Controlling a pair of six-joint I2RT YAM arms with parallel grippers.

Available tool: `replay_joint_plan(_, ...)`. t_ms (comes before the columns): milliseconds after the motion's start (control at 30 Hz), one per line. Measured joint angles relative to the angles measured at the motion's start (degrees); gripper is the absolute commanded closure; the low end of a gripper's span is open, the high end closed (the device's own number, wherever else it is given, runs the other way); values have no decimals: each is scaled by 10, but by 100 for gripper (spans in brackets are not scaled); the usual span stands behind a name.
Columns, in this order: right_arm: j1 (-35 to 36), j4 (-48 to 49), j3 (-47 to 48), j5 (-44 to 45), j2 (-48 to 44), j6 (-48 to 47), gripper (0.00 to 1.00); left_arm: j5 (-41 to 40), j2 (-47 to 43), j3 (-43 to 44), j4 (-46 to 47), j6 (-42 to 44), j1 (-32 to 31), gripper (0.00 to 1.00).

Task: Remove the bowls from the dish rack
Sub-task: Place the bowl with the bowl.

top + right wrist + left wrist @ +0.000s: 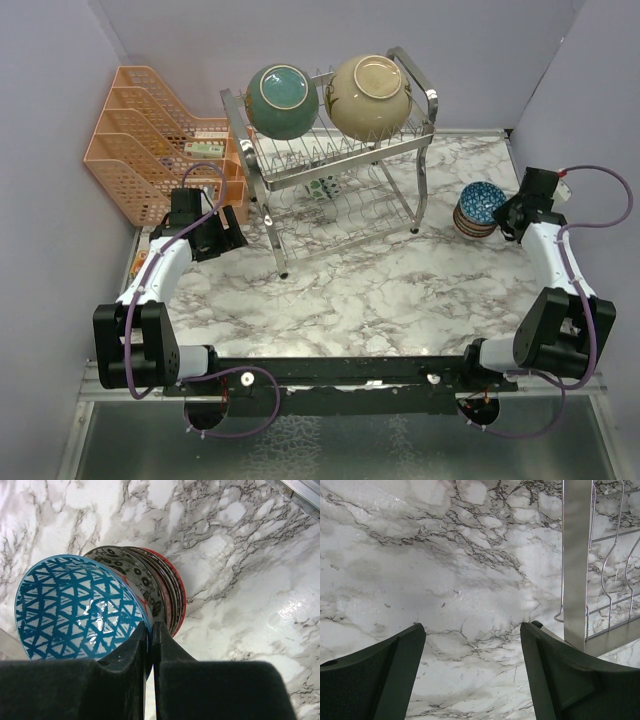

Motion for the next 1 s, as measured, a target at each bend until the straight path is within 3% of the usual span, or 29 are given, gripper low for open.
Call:
replay_joint_plan(433,0,1,-9,6,17,3,99,0,0,0,0,0,0,20)
replay_joint_plan(600,0,1,-9,6,19,5,83,0,0,0,0,0,0,20)
replay_joint_plan(1000,0,5,-9,4,23,8,64,3,0,-4,2,0,0,21)
